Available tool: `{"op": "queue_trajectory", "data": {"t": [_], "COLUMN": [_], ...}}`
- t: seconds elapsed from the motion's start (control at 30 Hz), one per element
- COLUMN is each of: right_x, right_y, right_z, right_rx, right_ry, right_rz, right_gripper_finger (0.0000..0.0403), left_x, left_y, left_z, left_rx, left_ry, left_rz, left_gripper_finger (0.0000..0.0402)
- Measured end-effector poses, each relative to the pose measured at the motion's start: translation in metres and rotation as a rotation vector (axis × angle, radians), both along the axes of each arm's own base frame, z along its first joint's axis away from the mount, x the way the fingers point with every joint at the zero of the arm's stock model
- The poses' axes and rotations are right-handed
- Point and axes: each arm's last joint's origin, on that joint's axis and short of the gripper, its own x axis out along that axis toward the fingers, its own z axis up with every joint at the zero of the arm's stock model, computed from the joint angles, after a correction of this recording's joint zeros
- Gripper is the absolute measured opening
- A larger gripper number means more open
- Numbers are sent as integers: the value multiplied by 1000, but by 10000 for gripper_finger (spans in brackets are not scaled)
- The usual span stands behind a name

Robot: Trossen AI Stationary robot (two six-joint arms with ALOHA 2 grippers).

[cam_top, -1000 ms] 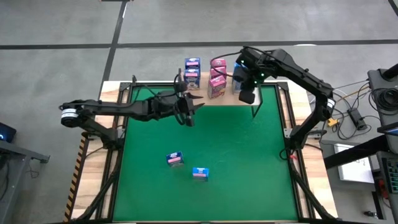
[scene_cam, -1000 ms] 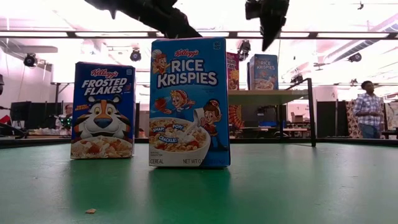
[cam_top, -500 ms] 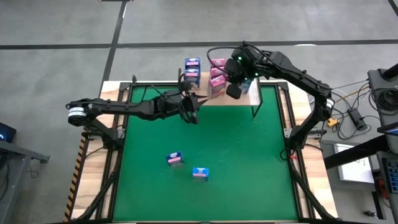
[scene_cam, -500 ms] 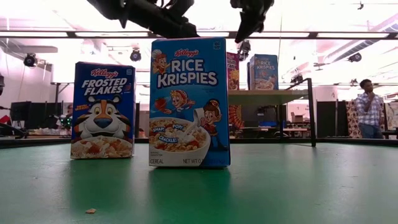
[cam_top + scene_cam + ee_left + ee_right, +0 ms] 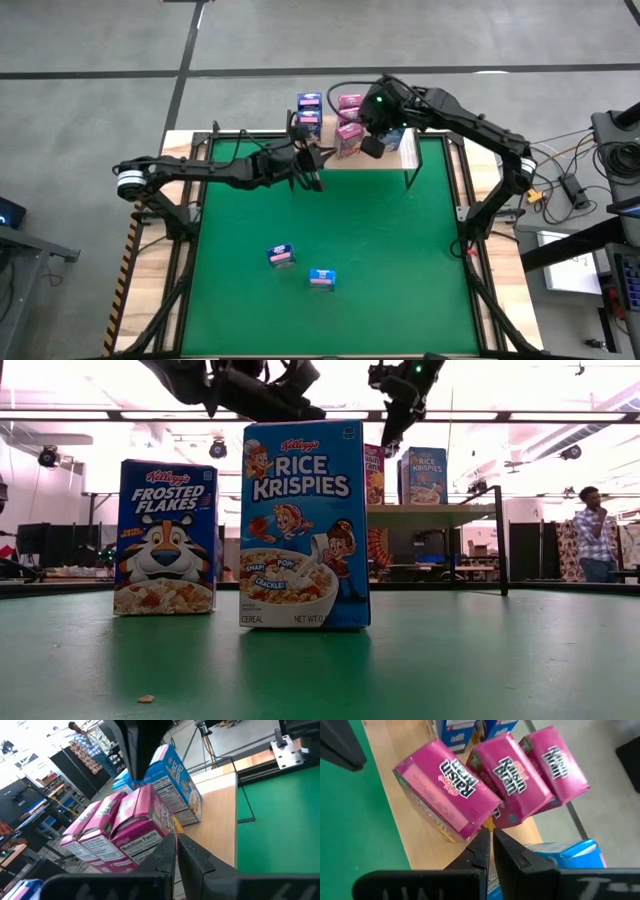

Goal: Stack cereal on shelf
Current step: Adjust the pink cereal box on the shelf

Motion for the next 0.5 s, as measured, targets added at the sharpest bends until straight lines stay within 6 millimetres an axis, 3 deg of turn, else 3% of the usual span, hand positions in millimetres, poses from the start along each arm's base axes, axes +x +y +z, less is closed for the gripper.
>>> {"op": "queue_trajectory", "data": {"t": [0.2, 0.5], "right_x": [5, 4], "right_y": [-3, -2], "right_z": [-12, -14], "right_rx": [1, 17], "right_ry": [8, 18], "right_rz": [1, -4], "right_gripper_finger": [13, 13], "left_x": [0, -1], "left_y": [1, 4], "left_z": [0, 0], "left_rx": [-7, -11], "left_ry": [-4, -7], "left_rz": [4, 14], "left_gripper_finger": [0, 0]}}
